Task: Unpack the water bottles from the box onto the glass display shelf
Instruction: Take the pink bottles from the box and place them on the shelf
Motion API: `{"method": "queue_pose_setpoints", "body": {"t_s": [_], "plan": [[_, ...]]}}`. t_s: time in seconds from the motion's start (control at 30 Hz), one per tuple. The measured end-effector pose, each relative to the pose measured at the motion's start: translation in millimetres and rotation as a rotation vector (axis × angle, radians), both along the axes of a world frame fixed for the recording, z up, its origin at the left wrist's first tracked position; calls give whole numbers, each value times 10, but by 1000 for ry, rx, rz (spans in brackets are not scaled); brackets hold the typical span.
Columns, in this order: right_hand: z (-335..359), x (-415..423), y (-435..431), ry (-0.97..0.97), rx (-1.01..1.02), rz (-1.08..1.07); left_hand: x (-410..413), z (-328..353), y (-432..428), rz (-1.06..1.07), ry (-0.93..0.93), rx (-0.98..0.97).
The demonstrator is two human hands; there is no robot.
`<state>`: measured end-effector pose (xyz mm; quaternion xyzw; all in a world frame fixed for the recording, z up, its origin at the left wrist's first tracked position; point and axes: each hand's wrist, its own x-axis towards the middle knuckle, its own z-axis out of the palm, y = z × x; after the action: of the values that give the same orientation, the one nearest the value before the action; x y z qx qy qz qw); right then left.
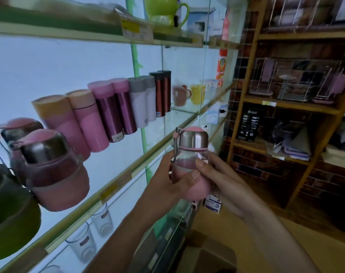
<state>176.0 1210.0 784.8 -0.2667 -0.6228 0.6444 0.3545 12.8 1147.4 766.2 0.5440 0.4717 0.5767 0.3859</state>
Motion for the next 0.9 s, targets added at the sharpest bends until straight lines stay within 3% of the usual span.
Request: {"method": "queue_pose_setpoints", "body": {"t_s": [0.9], "plan": [[491,-1269,691,58,155,571,-429,505,-122,754,127,74]]}}
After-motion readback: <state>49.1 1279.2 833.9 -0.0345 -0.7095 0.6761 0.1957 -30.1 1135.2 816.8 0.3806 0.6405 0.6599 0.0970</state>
